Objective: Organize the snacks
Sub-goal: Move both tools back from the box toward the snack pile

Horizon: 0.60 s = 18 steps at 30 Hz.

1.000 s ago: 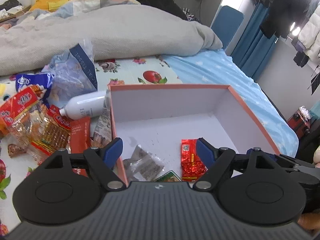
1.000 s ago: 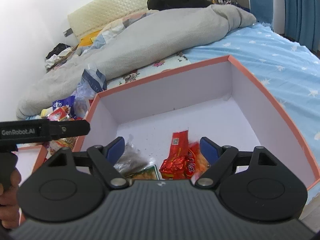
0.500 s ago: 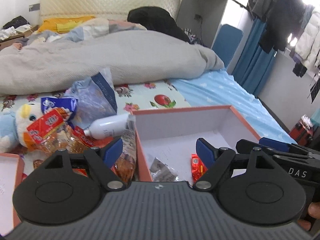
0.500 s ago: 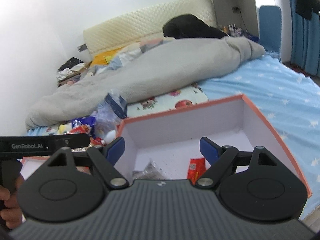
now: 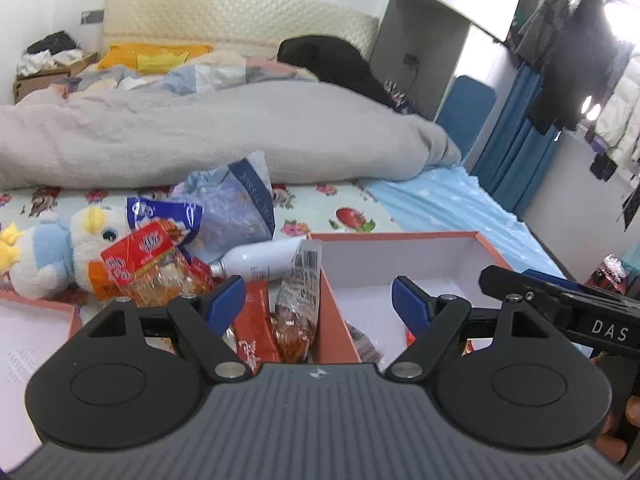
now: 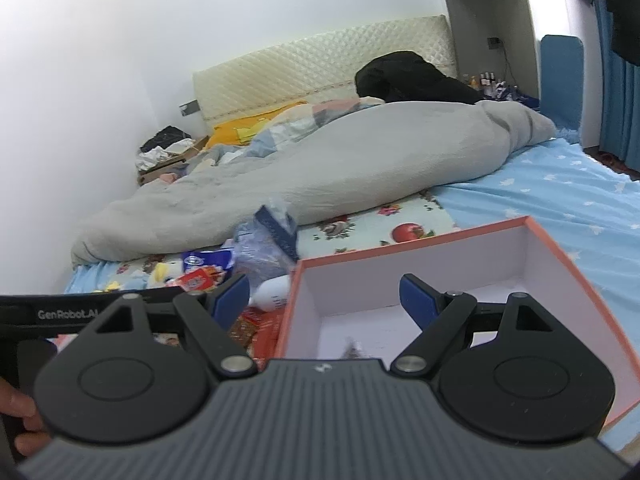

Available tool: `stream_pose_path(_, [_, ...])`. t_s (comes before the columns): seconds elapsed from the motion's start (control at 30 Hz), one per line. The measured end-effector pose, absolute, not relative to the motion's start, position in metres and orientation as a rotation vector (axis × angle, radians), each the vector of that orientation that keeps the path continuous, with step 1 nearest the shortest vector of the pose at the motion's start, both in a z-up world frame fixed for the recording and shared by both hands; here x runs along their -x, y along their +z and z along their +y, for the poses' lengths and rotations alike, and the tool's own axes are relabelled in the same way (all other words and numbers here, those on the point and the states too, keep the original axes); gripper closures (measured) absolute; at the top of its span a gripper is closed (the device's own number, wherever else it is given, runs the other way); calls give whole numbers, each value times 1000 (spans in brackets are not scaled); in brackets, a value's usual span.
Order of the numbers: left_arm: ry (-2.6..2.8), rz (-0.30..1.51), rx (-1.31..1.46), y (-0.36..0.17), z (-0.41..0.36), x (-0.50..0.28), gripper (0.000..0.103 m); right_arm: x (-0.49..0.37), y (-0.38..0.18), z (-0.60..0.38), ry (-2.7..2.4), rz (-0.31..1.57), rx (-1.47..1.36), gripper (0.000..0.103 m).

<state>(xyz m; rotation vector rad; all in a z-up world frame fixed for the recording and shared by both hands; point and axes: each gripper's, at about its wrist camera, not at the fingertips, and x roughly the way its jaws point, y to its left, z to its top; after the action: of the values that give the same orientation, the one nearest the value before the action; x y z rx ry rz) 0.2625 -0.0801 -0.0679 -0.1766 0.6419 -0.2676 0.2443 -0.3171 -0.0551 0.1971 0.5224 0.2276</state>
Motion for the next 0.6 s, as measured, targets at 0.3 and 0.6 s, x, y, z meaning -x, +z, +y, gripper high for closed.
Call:
stream_pose_path(0.3, [-208, 644, 195, -77, -41, -249, 19, -237, -60, -281, 254, 521, -182, 19])
stream_pose_path(0.6, [-159, 656, 222, -95, -4, -231, 19, -231, -80, -247, 282, 561, -164, 19])
